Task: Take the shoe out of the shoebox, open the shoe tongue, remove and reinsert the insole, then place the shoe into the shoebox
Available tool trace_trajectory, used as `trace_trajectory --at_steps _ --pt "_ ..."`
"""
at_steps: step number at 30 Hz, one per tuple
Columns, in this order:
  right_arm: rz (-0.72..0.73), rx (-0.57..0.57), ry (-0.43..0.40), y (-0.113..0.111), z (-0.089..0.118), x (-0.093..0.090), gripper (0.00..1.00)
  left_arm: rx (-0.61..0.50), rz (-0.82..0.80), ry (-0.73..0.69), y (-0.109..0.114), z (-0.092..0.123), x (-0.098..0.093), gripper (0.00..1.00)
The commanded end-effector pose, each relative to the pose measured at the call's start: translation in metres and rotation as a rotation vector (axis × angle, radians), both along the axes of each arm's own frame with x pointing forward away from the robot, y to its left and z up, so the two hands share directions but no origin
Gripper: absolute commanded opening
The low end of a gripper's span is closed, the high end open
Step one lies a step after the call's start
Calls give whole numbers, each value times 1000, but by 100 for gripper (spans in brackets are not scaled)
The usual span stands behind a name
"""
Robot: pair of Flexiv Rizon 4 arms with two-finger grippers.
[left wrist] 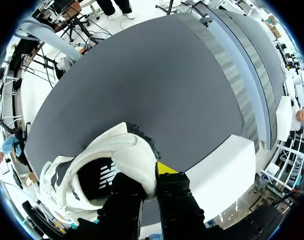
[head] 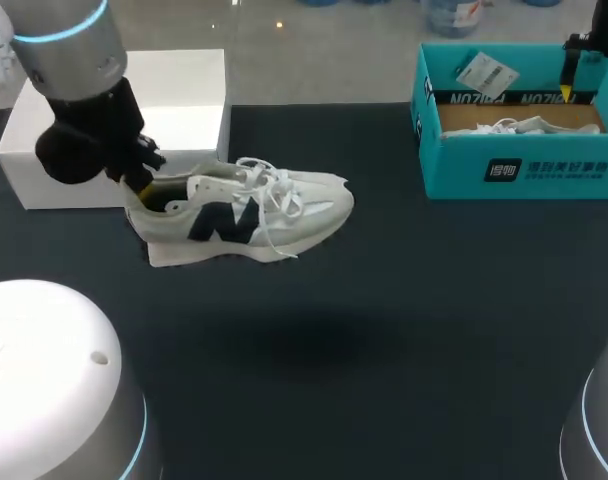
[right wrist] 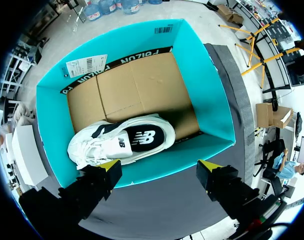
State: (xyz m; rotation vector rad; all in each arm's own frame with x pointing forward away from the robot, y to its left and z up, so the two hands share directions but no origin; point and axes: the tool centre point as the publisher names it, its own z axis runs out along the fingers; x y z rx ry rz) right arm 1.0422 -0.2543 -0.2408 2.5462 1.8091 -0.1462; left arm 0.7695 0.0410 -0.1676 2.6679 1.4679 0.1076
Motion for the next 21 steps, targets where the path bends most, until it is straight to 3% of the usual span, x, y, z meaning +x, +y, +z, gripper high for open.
trace_trajectory --at_steps 1,10,17,21 --pt "0 1 -2 0 0 -1 100 29 -15 -31 -31 -10 -30 0" --pt "0 1 -2 0 0 -1 100 -23 -39 6 -71 -24 -83 0" --pt "0 1 -2 0 0 -1 100 -53 -32 23 -90 -26 -101 0" --pt "0 1 -2 0 0 -1 100 -39 -26 14 -96 -29 -102 0"
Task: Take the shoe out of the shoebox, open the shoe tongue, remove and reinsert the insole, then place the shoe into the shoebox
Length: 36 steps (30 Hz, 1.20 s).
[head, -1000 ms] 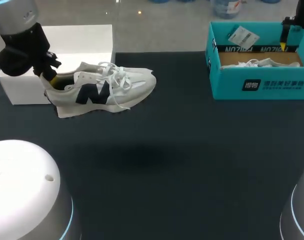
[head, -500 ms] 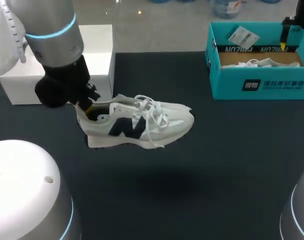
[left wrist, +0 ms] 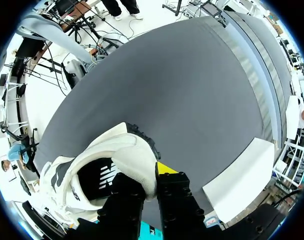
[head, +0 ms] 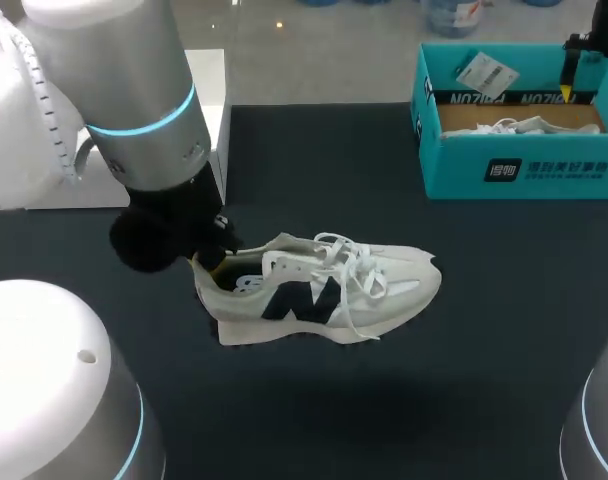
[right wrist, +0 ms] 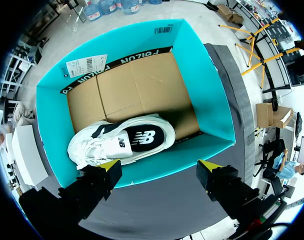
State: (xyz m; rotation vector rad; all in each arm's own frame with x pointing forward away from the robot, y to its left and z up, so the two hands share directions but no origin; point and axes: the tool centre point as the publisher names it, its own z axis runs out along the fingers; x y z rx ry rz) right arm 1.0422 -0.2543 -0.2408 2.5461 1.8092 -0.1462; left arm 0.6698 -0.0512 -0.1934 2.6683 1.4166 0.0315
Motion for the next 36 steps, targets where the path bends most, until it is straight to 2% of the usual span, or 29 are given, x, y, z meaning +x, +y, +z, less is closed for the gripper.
trace_trajectory --at_steps 1,12,17,28,36 --pt "0 1 -2 0 0 -1 100 9 10 -19 -5 -3 -1 0" --pt "0 1 -2 0 0 -1 100 29 33 -36 -11 -4 24 0" --pt "0 1 -2 0 0 -1 100 41 26 -38 -19 -15 26 0" --pt "0 1 -2 0 0 -1 100 42 57 -33 -40 -63 33 0" --pt "0 1 -2 0 0 -1 100 70 39 -19 -45 -105 28 0"
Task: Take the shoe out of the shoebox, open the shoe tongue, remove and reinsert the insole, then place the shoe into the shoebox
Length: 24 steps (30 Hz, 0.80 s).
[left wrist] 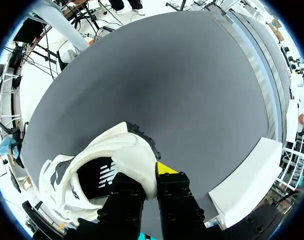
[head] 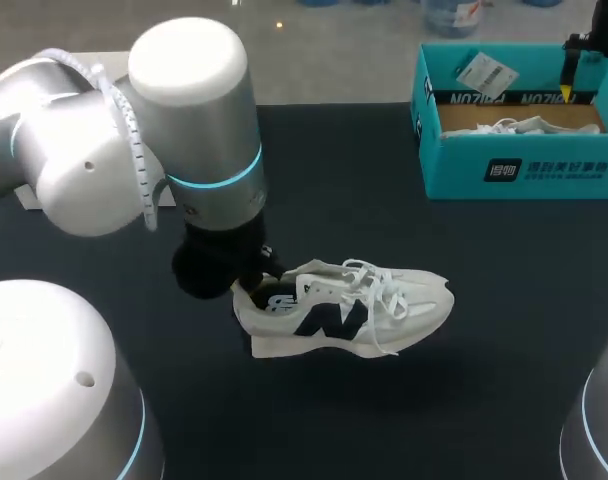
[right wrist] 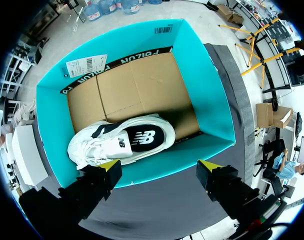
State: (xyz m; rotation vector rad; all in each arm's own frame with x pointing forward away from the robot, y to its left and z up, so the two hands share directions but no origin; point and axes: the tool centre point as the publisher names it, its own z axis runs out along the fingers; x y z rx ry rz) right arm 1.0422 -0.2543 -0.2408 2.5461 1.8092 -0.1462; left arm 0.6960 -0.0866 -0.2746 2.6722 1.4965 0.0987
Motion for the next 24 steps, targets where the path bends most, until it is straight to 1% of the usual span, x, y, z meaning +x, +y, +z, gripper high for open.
trace_trajectory --at_steps 1,4,7,11,17,24 --pt "0 1 -2 0 0 -1 100 19 -8 -6 -10 -28 0 0" --pt "0 1 -2 0 0 -1 100 41 -7 -22 -12 -40 -3 0" --pt "0 1 -2 0 0 -1 100 42 4 -28 -13 -46 -6 0" --pt "0 1 -2 0 0 -1 100 75 20 -47 -16 -57 -7 0" --pt "0 1 -2 0 0 -1 100 100 60 -11 -17 -76 -5 0" --pt "0 1 -2 0 0 -1 100 110 84 3 -19 -86 -5 0"
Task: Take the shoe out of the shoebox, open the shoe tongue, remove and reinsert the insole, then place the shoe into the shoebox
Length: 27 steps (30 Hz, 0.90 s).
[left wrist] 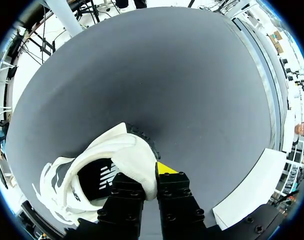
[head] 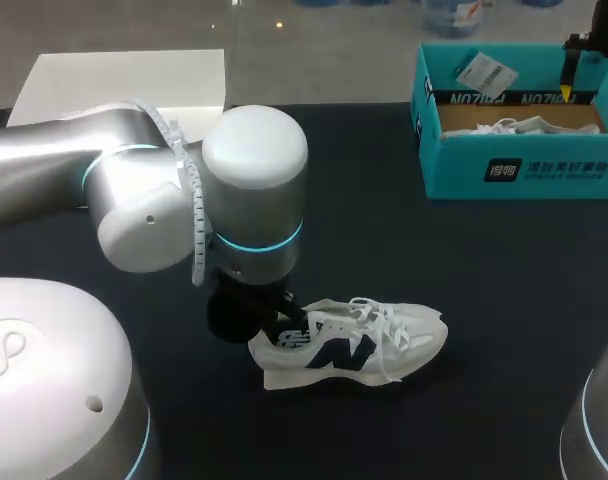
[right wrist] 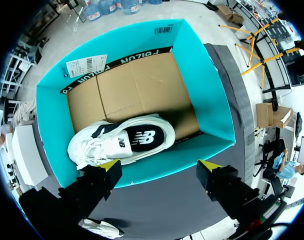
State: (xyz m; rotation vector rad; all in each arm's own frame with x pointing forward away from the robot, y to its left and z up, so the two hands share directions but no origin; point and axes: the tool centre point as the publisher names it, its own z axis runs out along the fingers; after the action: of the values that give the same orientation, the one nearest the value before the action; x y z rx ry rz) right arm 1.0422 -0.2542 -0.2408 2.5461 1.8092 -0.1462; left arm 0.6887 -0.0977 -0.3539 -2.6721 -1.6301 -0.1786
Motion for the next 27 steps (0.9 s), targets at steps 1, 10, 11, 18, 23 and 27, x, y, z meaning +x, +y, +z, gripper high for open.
trace_trajectory --at_steps 1,10,11,18,23,27 --pt "0 1 -2 0 0 -1 100 17 6 4 -8 -7 2 0" --pt "0 1 -2 0 0 -1 100 -2 20 -15 2 9 4 100" --pt "0 1 -2 0 0 -1 100 -16 25 -16 5 12 4 100" --pt "0 1 -2 0 0 -1 100 -109 92 32 32 34 10 100" --pt "0 1 -2 0 0 -1 100 -207 183 73 62 44 15 100" --pt "0 1 -2 0 0 -1 100 -279 248 112 88 47 16 100"
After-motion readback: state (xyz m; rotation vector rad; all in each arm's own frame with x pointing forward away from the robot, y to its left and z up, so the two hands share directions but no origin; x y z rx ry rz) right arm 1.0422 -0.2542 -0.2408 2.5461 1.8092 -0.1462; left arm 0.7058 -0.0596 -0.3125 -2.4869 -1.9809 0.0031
